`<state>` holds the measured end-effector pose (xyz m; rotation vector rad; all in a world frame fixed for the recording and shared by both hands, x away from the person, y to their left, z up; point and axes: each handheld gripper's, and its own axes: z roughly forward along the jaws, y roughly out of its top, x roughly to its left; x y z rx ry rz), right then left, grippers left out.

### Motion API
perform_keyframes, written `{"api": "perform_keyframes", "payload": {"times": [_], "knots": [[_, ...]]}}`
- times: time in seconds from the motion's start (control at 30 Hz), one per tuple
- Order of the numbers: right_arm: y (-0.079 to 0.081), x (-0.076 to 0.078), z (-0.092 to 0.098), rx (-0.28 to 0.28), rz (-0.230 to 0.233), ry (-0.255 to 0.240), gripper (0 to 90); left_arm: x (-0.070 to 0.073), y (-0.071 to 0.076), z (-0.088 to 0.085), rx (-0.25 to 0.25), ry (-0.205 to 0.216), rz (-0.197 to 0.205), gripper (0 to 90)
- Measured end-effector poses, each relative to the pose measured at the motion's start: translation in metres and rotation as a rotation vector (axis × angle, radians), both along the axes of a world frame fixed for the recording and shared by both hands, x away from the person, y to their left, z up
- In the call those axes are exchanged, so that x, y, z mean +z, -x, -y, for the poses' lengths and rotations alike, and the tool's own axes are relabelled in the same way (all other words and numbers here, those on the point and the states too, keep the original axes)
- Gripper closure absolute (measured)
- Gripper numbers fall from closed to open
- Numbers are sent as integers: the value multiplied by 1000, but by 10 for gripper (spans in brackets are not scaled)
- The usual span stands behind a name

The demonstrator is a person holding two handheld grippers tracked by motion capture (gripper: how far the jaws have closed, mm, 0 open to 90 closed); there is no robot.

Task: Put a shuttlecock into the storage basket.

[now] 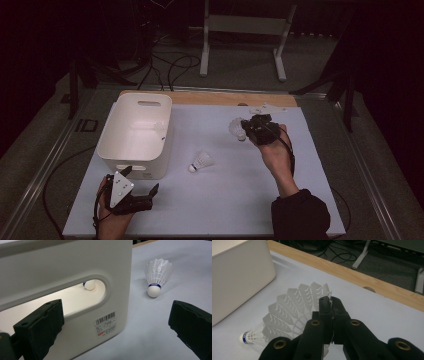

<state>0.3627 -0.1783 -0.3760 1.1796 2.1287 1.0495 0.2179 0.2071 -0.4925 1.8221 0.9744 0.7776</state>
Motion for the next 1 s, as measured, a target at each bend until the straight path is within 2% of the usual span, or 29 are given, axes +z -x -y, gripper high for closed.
{"api": "perform_keyframes", "payload": {"times": [1.0], "knots": [[-2,11,-17,25,29,-23,888,0,0,0,-1,0,0,6]]}}
